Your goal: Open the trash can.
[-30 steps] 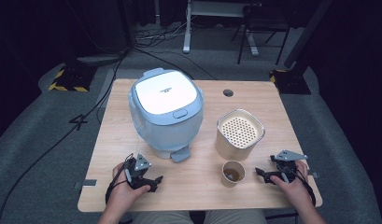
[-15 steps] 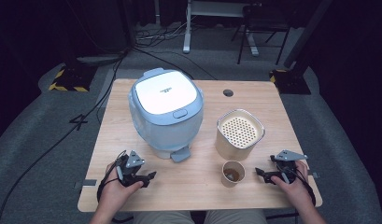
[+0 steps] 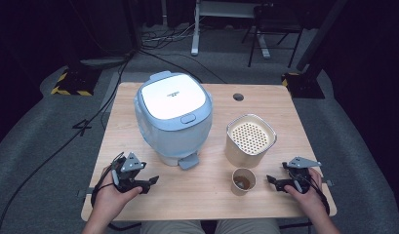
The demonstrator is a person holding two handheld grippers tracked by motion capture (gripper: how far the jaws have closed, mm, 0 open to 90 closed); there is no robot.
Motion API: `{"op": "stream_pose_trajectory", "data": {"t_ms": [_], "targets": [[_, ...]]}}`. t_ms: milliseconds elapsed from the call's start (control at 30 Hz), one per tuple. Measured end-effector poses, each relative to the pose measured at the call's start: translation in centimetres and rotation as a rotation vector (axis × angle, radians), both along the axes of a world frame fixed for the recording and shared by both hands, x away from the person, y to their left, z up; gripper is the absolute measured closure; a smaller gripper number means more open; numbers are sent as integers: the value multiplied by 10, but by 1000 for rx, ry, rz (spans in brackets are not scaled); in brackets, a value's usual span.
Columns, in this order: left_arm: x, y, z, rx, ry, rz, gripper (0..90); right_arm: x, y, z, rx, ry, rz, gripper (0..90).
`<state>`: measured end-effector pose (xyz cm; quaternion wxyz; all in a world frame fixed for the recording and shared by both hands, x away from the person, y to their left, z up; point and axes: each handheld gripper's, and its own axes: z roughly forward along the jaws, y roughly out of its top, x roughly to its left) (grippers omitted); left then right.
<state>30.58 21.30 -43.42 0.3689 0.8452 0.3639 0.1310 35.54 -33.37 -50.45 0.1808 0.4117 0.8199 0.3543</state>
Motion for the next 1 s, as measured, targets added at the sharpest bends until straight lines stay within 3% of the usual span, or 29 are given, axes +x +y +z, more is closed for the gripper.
{"op": "stream_pose_trajectory", "data": {"t_ms": [267,567,1000], "targets": [[-4,3,27,-12,-61,-51,340,0,0,0,1,1,0,112],[-3,6,46,-72,-94,-74,344,0,0,0,2,0,2,113],[1,2,59,-273,-187,-221,434,0,0,0,2,0,2,113]]}}
